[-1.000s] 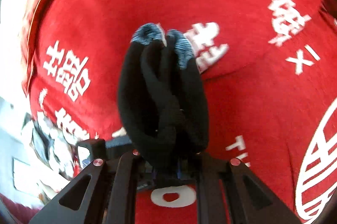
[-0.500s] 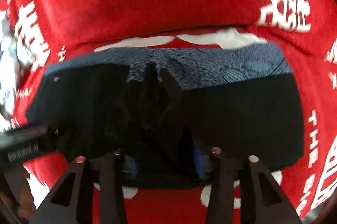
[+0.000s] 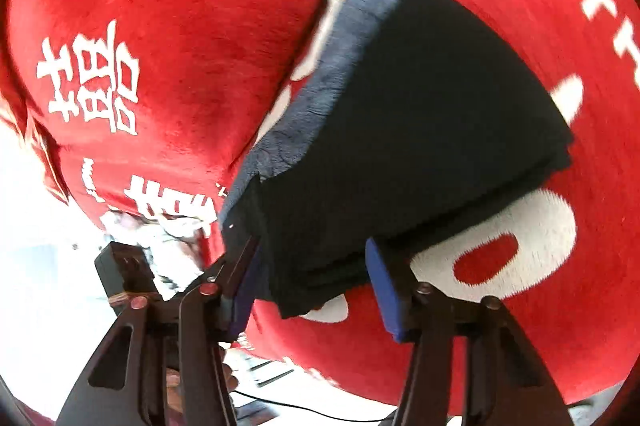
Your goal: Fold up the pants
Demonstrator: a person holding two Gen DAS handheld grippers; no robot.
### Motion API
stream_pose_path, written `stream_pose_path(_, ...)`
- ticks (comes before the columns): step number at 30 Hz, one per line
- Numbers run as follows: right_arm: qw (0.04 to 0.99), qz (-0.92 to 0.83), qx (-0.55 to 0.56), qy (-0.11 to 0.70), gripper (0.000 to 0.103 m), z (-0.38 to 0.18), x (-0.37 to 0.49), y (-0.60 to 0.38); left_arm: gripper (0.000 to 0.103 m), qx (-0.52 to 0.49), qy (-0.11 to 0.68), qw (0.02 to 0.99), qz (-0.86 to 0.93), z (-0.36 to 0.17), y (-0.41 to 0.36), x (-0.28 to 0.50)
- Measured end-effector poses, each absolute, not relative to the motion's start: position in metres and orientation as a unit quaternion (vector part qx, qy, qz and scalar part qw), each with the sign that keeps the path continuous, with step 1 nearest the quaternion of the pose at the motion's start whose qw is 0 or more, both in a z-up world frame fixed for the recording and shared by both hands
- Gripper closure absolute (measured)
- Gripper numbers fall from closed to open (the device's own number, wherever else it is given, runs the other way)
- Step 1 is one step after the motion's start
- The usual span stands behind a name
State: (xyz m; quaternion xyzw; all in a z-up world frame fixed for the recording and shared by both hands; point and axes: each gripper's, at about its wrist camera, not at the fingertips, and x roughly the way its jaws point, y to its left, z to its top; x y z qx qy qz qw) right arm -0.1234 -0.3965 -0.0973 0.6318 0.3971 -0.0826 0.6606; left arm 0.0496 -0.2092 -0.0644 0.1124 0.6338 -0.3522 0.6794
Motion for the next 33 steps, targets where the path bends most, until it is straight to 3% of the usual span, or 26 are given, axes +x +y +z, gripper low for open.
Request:
stream_pose_path(15,0.612,-0.082,0.698,0.362,0.046,-0.136,-0.126,-0.385,0.019,0.134,0.64,0.691,-0.309,-0.083,-0.175,0.017)
stream_pose_path(16,0.611,-0.082,0.702,0.357,0.049,-0.138,-0.124,-0.386,0.019,0.134,0.644,0.686,-0.312,-0.087,-0.179,0.014)
stream_pose_path(18,0.611,-0.087,0.703,0.353,0.073,-0.14,-0.122,-0.389,0.019,0.134,0.639,0.689,-0.314,-0.09,-0.188,0.011)
stream_pose_path(19,0.613,-0.09,0.701,0.354,0.098,-0.139,-0.12,-0.391,0.019,0.137,0.635,0.693,-0.314,-0.092,-0.194,0.011)
stream_pose_path(25,0.647,-0.066,0.668,0.362,0.098,-0.112,-0.107,-0.383,0.019,0.138,0.622,0.713,-0.294,-0.084,-0.185,0.02)
stream_pose_path(33,0.631,-0.074,0.657,0.407,0.098,-0.142,-0.109,-0.353,0.019,0.156,0.621,0.724,-0.257,-0.079,-0.153,0.024)
